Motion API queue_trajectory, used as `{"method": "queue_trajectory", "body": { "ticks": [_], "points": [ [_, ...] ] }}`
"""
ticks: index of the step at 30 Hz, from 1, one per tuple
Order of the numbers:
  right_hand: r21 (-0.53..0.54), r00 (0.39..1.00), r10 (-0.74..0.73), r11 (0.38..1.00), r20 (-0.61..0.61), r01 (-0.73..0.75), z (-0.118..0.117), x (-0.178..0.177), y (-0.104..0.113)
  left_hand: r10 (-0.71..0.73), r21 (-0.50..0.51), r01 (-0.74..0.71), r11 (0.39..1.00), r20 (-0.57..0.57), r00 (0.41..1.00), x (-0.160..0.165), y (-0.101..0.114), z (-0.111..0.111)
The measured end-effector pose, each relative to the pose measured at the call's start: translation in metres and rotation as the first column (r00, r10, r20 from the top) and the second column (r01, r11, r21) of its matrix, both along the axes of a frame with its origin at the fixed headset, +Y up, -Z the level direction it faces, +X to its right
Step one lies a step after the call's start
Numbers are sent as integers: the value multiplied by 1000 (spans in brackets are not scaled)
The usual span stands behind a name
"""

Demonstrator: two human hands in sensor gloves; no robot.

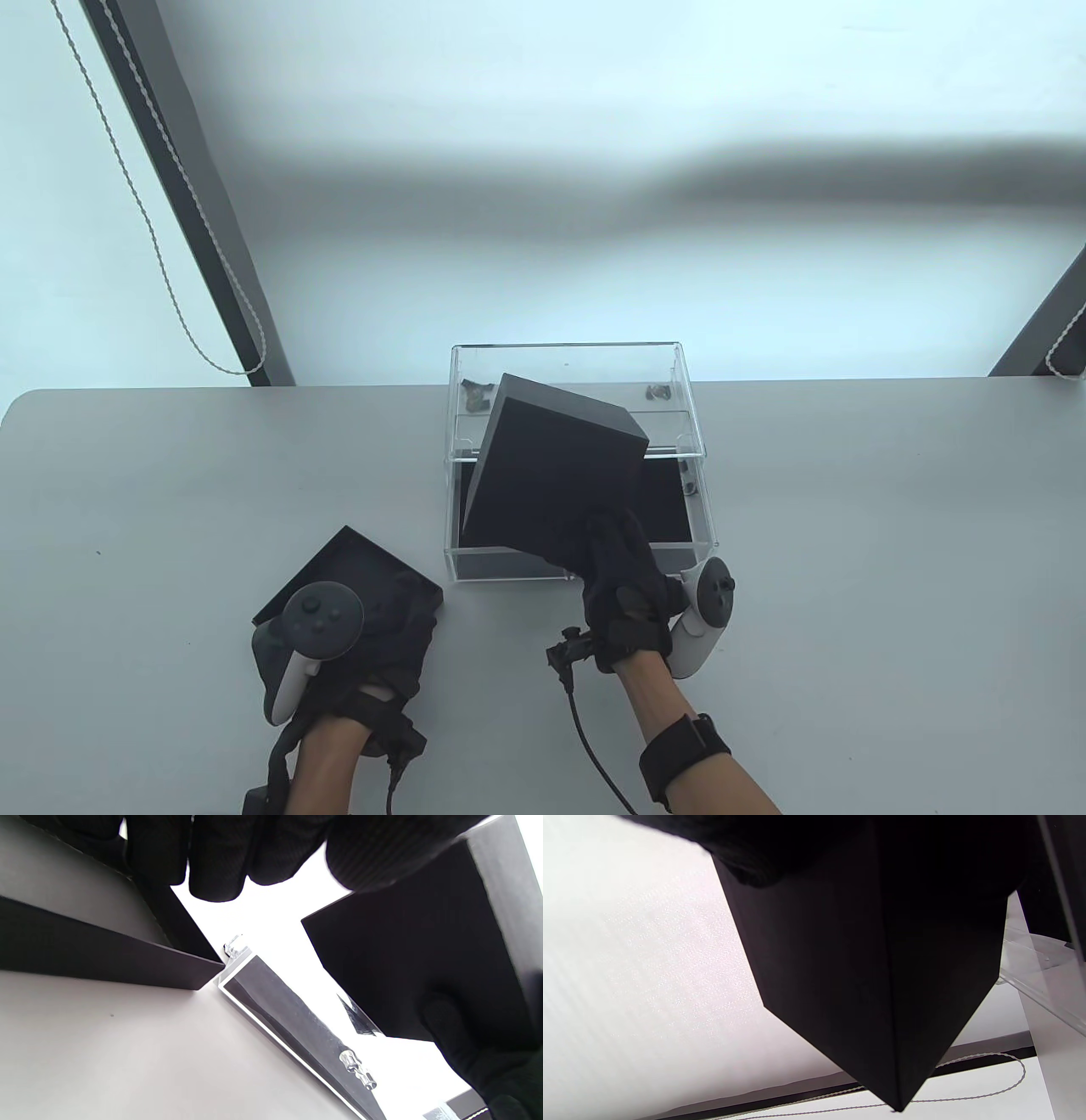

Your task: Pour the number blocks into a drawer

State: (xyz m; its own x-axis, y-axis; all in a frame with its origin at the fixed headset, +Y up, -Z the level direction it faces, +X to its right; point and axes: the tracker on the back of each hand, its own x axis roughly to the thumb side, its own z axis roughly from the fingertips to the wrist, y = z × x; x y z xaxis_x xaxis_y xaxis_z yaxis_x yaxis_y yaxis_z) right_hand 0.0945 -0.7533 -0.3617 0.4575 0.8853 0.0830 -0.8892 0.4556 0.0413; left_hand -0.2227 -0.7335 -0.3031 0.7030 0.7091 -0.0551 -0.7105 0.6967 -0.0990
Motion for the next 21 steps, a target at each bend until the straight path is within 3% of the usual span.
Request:
{"method": "queue_trajectory", "body": {
  "ticks": [10,21],
  "points": [
    [-58,990,-133,989,51,136,0,10,-10,7,-4,-7,1000,3,1000,1,-1,0],
    [-103,937,-311,939,160,329,2,28,-16,14,-8,-14,1000,4,1000,1,-1,0]
  ]
}}
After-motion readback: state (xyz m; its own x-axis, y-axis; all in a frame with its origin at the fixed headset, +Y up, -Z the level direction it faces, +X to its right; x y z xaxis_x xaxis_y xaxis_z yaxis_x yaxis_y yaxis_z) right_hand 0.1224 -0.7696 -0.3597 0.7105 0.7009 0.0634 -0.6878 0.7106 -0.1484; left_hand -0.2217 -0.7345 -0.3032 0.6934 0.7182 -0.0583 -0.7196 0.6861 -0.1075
